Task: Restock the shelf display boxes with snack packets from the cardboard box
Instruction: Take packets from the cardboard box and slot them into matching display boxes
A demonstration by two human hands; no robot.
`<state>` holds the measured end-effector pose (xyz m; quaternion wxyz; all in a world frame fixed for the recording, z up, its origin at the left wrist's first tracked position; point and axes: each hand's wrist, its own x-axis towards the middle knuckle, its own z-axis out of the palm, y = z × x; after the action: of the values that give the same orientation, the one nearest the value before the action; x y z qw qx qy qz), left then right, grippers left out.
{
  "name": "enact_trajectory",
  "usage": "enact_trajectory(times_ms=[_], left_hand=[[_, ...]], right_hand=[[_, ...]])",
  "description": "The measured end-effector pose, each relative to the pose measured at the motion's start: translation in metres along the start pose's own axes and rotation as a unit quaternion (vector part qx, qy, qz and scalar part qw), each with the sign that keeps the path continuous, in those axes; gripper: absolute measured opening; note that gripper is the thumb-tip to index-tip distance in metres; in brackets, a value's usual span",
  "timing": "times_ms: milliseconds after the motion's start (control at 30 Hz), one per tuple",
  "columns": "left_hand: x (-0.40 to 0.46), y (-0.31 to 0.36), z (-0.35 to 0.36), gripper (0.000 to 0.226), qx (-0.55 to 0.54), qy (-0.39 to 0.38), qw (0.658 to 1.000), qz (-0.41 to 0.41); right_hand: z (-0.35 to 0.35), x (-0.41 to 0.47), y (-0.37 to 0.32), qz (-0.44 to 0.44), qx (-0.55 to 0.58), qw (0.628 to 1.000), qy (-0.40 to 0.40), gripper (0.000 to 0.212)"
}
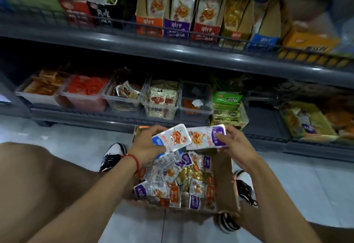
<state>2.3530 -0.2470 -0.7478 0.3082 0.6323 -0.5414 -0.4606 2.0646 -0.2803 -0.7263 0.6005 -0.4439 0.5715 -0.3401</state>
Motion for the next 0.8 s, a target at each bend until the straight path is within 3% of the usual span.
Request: enact_trajectory(times_ms=[167, 267, 400, 533, 667, 800], left_hand=[[0.001, 0.051, -0.039, 0.060, 0.089, -0.001, 0.994, 0.058], [0.005, 0.076, -0.061, 0.055, 0.110, 0.019, 0.989, 0.098], [0.009, 0.111, -0.064, 0.044, 0.117, -0.031, 0.985, 0.121], [0.010, 0.146, -0.055, 0.030, -0.053, -0.088, 0.985, 0.137], [0.016, 0.165, -0.059, 0.030, -0.274, -0.115, 0.953, 0.052], [0.025, 0.179, -0.065, 0.026, -0.251, -0.155, 0.953, 0.066]], right_hand=[[-0.009, -0.012, -0.046, -0.063, -0.023, 0.997, 0.026, 0.016], [-0.011, -0.013, -0.065, -0.102, -0.050, 0.992, 0.050, 0.016], [0.008, -0.017, -0.090, -0.144, -0.098, 0.985, -0.012, 0.018], [0.037, -0.019, -0.115, -0.206, -0.146, 0.967, -0.035, 0.017], [0.055, -0.016, -0.134, -0.245, -0.145, 0.959, -0.005, 0.019], [0.064, -0.008, -0.157, -0.268, -0.210, 0.938, 0.057, 0.022]])
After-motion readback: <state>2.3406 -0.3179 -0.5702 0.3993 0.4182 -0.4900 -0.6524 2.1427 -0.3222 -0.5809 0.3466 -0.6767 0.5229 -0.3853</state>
